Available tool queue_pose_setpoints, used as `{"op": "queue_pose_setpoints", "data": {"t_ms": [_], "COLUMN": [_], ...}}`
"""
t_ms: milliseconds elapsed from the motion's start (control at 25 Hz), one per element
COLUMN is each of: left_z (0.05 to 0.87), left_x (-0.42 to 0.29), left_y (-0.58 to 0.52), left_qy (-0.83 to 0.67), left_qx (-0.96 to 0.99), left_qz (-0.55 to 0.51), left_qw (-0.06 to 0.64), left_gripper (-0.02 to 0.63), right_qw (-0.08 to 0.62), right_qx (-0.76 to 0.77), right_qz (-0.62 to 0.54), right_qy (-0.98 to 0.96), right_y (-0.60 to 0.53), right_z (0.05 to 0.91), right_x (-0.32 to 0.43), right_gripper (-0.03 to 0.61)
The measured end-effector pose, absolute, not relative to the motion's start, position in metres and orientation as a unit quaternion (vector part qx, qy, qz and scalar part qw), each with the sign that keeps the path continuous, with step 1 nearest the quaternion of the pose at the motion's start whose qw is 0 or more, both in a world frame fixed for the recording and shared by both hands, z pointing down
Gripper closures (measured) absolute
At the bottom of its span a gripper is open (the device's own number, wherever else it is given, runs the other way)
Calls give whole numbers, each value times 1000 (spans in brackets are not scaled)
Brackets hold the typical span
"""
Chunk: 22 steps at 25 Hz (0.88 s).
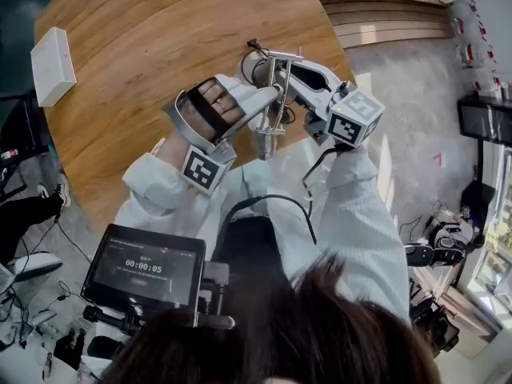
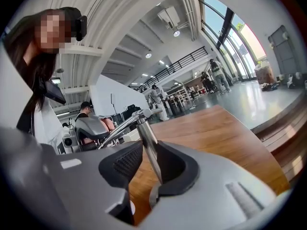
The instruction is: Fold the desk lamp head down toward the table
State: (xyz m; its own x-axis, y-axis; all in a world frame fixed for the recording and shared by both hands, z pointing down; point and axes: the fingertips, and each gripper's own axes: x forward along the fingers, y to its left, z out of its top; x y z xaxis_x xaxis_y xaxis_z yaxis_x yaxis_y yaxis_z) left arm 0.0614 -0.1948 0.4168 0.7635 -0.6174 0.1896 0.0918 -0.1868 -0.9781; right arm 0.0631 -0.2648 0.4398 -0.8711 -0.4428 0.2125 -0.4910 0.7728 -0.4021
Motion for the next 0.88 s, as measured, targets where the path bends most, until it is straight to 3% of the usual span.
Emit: {"op": "queue_pose_setpoints", "data": {"t_ms": [280,560,680,760,880], "left_z": [409,417,426,431,429], "left_x": [63,61,60,53,38], "left_y": [-193,-197,-201,-201,-199], "left_qy": [198,226,247,262,286], "left_qx": [-659,-666,-691,-729,-774], "left_qz": [-252,-246,-249,-251,-268], "left_qw": [681,667,632,581,497], "left_gripper": [494,494,484,449,449], "right_qw": [30,40,44,47,47], "right_qx": [248,266,274,278,283], "right_qz": [229,219,222,225,227], "right_qy": [-941,-938,-935,-933,-931], "right_y": [-263,-266,-269,-269,-266], "right_z": [424,432,440,443,439], "right_x": [64,62,64,64,64], "right_gripper": [485,483,482,482,482]}}
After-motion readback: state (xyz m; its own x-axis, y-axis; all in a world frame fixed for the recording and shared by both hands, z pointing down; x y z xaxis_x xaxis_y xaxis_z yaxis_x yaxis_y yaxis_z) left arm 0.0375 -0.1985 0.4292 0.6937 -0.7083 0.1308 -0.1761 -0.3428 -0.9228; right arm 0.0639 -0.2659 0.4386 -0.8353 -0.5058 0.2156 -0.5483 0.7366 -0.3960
